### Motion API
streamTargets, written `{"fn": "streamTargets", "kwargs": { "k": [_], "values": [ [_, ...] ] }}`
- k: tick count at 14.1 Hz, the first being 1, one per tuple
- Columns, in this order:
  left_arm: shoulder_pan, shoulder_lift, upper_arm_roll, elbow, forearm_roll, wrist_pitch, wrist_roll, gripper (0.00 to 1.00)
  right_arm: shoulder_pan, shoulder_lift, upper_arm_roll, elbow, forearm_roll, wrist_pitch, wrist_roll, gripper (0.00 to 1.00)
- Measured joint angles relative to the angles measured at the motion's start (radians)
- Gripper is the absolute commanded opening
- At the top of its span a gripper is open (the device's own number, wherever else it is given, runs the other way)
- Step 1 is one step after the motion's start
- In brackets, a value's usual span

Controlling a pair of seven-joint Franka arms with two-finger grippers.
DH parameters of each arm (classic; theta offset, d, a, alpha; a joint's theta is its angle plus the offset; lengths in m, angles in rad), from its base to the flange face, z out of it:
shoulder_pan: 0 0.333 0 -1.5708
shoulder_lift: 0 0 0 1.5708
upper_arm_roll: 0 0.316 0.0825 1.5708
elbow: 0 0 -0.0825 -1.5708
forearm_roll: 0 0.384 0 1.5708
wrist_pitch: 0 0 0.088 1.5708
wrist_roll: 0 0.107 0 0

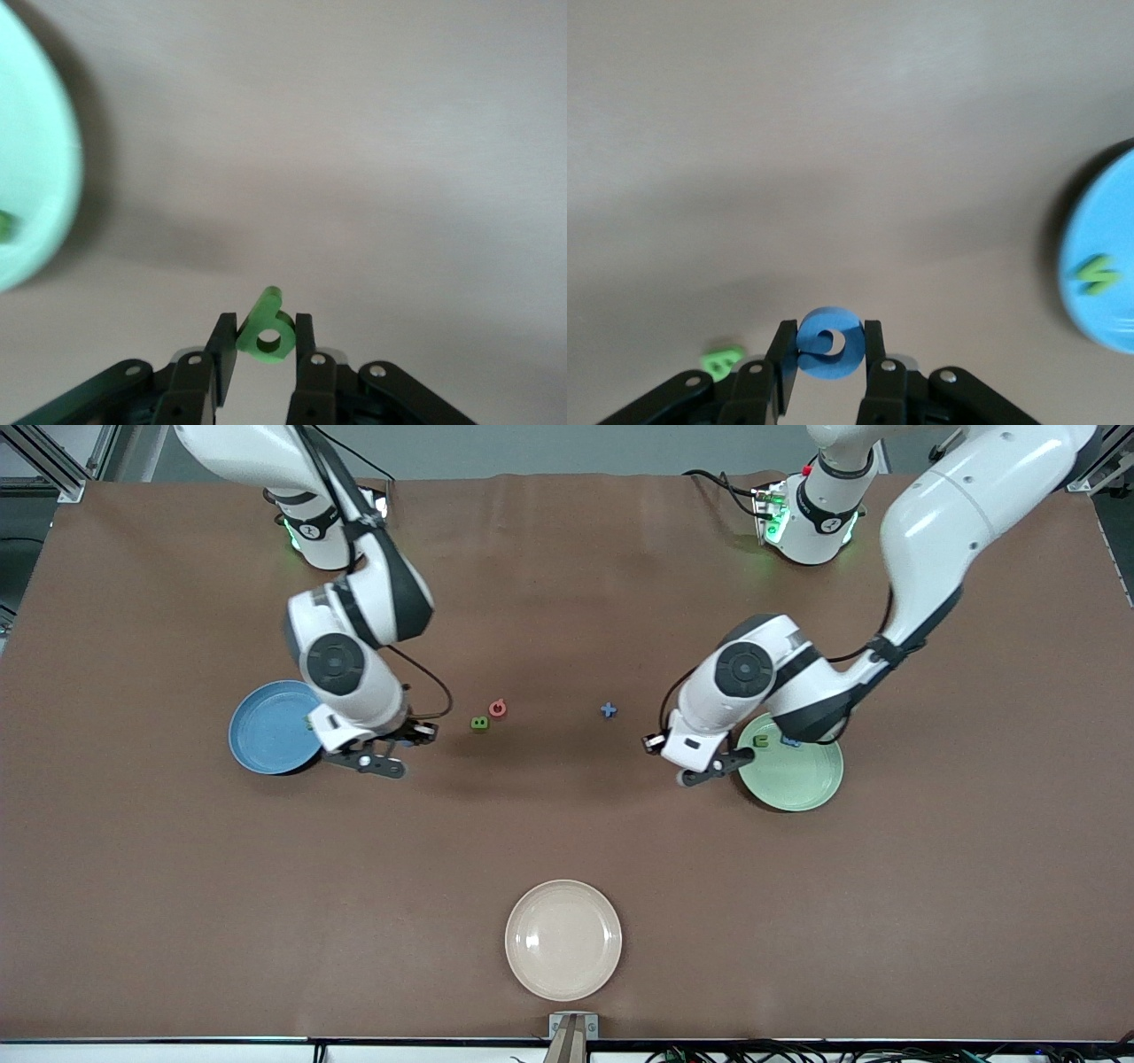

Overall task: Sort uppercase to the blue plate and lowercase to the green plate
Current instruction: 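Carry the G to the blue plate while the left gripper carries b, then open both grippers to drop the G and b onto the plates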

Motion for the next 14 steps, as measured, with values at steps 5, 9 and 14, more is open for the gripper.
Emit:
{"fn": "streamTargets", "kwargs": {
  "k": [5, 9, 14],
  "values": [
    [0.143, -0.042, -0.025, -0.024, 0.042, -0.083, 0.208, 0.14, -0.181, -0.136, -0.003, -0.133, -0.002, -0.022, -0.325, 0.01],
    [0.261, -0.049, -0.024, -0.068, 0.114, -0.077, 0.302, 0.14, -0.303, -0.168, -0.003, -0.195, -0.011, -0.005, -0.536, 0.01],
    [0.349, -0.043, -0.016, -0.149, 0.217, 0.010, 0.312, 0.14, -0.440, -0.169, -0.003, -0.349, -0.011, 0.208, -0.749, 0.02]
  ]
}}
